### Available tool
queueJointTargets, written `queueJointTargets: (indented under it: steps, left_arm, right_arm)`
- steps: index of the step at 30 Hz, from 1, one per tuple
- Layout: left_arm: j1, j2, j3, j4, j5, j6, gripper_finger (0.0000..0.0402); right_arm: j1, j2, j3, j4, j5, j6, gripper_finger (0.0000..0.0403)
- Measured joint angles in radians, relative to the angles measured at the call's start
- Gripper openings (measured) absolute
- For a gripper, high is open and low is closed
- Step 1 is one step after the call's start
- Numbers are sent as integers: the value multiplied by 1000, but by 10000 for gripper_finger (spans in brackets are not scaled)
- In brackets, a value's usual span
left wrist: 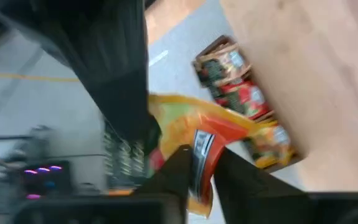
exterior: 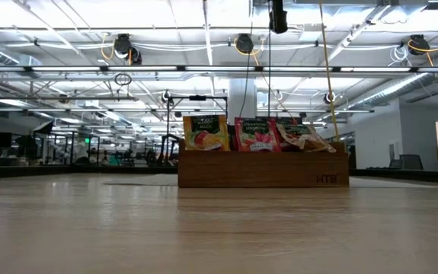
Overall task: Pick & Place Tea
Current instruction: Put the yellow tea bag into the left section of the wooden organizer
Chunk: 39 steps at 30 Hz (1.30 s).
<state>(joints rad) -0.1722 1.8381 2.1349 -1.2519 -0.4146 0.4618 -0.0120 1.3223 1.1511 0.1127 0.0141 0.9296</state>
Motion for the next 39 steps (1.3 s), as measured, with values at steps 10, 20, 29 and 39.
queueJointTargets:
  steps: [10,20,29,39]
  left_arm:
    - [-13,-69,0,-32,281,-359,179]
    - [76,-120,0,43,486,-741,246]
    - [128,-78,-1,49,646,-846,250]
    - [113,-41,-1,36,654,-840,242]
  right_arm:
    - [0,-83,0,-119,-21,-77,0]
    - [81,-54,1,-188,-71,-212,0]
    - [149,38,102,-198,-17,-263,0]
    - [160,61,153,-190,-15,-261,0]
